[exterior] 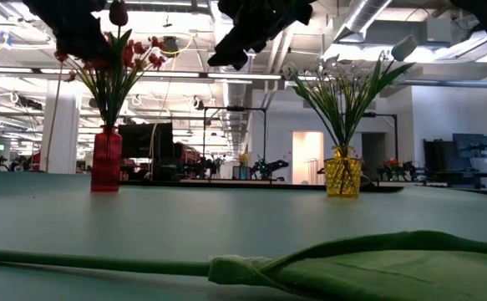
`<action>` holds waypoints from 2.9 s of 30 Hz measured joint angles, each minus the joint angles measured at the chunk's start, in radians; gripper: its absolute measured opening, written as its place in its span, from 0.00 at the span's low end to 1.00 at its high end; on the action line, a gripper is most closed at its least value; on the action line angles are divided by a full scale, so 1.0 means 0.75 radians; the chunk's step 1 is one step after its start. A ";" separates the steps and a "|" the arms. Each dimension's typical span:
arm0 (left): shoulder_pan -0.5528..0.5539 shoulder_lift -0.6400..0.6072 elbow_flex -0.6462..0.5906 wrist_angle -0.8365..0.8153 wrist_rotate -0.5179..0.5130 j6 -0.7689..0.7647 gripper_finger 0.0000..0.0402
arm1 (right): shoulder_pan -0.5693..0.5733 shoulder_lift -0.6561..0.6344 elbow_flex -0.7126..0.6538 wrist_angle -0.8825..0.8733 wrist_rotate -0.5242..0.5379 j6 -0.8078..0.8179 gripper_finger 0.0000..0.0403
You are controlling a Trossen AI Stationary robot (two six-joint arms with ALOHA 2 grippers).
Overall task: Sort flowers into vase by color
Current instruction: Put the top dark red flower into the red flower vase, then put the dark red flower into the red flower vase
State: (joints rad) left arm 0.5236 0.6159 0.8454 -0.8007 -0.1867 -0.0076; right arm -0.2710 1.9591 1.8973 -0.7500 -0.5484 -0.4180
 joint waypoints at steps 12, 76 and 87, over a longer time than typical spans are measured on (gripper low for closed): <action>-0.001 0.280 0.410 -0.611 0.012 -0.015 0.52 | 0.068 0.000 0.052 -0.081 0.006 0.074 0.55; -1.656 1.811 0.656 0.865 -0.246 -0.237 0.52 | 1.544 0.013 -0.381 0.186 1.714 1.778 0.55; -1.602 1.975 0.656 0.886 -0.203 -0.355 0.52 | 1.525 0.013 -0.470 0.304 1.715 1.811 0.55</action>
State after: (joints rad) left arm -0.6781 2.0972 1.3373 -0.1364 -0.3393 -0.2741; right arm 0.8730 1.9686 1.5448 -0.5220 0.7379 0.9405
